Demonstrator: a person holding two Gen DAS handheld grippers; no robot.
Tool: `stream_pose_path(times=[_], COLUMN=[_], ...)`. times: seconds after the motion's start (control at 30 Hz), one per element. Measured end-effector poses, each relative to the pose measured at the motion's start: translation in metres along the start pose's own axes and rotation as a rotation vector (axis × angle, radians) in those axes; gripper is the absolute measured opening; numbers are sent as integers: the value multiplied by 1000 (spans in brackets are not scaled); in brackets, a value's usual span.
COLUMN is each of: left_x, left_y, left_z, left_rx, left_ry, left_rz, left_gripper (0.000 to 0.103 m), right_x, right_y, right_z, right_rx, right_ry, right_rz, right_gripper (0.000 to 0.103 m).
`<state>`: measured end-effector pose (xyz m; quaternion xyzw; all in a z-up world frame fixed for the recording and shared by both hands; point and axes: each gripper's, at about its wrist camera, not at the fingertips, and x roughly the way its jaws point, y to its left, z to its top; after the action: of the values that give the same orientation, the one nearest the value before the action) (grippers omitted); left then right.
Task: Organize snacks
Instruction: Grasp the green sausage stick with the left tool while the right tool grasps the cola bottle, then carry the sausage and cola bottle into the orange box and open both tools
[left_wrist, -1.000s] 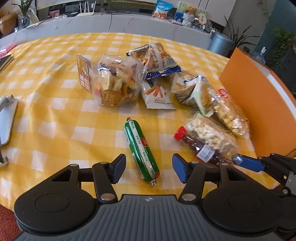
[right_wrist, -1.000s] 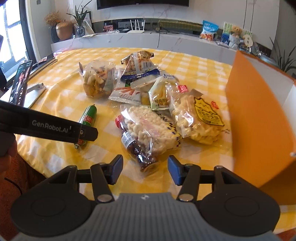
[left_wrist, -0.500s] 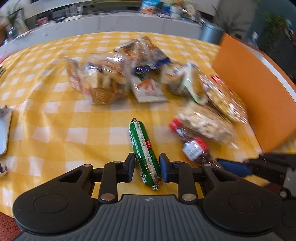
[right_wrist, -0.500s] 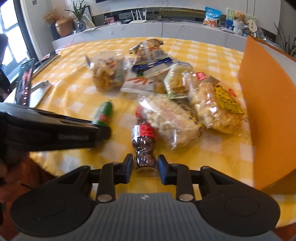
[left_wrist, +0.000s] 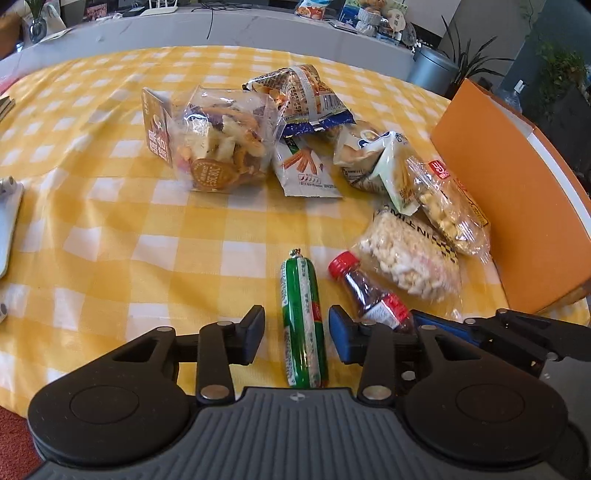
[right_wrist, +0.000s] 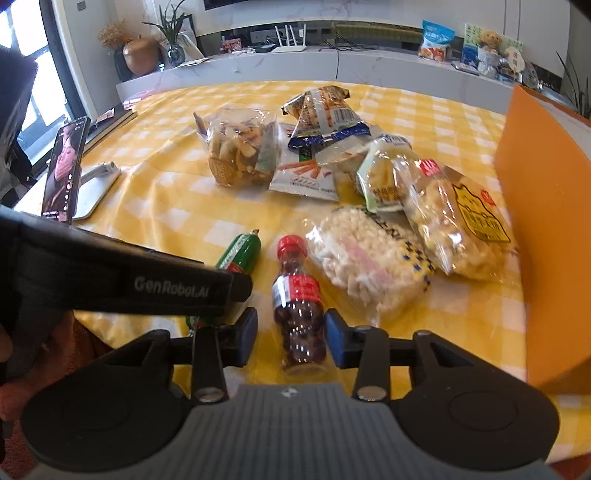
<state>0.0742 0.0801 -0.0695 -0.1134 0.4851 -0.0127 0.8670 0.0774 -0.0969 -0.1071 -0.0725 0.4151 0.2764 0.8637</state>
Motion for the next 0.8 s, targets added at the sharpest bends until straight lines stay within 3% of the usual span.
stream_pose_path(times=[0.23, 0.47, 0.8], left_x=[2, 1, -21], left_y=[-12, -15, -18], left_z=[-6, -12, -10], left_rx=[83, 111, 99], left_ry=[-30, -72, -137], left_rz=[43, 56, 71], left_gripper=[47, 28, 25], right_x=[11, 12, -8], right_y=[2, 12, 14], right_z=[0, -6, -3], right_rx=[15, -86, -94], right_ry=[-34, -47, -78], right_rz=[-5, -49, -15], right_gripper=[39, 32, 29])
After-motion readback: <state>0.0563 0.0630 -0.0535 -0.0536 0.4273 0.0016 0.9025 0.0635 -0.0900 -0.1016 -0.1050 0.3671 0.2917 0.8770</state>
